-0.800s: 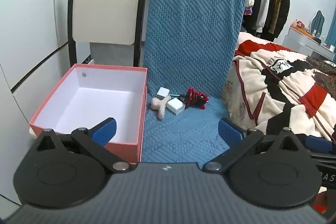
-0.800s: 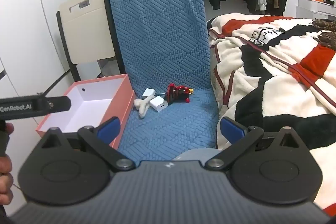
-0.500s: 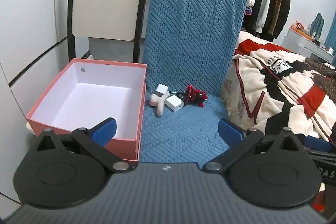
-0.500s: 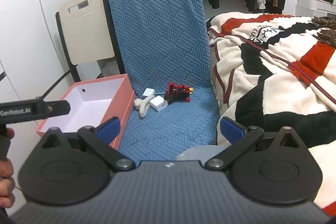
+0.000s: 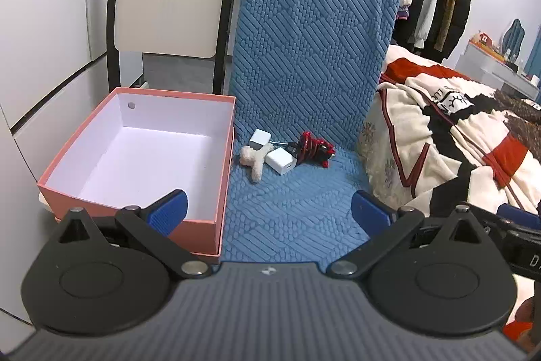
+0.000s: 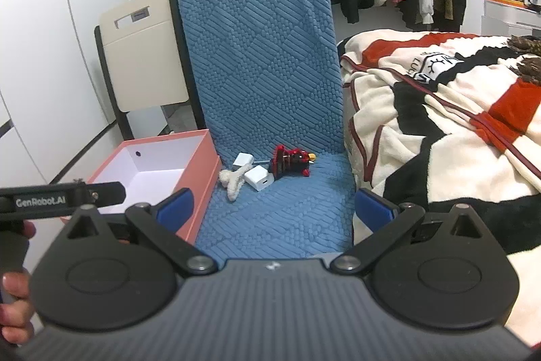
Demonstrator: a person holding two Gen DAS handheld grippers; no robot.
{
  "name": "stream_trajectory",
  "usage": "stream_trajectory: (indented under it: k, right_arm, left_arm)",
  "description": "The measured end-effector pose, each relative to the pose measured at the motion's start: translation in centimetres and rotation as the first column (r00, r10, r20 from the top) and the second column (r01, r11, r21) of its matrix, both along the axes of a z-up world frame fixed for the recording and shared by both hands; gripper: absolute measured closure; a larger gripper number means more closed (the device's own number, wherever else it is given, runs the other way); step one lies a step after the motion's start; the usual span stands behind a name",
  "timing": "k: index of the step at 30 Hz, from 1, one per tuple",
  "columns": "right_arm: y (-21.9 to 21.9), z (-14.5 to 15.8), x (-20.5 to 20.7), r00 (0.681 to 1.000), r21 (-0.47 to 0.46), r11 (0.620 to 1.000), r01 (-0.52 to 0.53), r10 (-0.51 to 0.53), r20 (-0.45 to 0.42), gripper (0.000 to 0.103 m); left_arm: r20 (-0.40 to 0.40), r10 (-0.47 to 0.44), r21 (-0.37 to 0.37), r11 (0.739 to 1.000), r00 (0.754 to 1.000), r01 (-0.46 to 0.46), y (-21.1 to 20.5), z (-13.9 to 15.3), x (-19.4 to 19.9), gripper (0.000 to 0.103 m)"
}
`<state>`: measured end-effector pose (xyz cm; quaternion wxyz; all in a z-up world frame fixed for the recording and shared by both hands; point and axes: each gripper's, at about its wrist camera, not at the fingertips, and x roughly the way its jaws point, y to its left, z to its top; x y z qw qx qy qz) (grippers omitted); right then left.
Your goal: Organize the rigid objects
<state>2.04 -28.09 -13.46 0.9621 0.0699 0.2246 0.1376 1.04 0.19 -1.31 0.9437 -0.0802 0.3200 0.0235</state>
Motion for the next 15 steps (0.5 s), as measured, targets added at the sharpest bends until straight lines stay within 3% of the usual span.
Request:
stream_trajectory:
  k: [15]
  right_arm:
    - [-0.61, -0.75, -0.09, 0.999, 0.026, 0.999, 0.028, -0.027, -0.020, 0.000]
  left_arm:
    - [-0.005, -0.021, -0.003, 1.000, 1.000, 0.021, -0.39, -0.55, 0.10, 0.000]
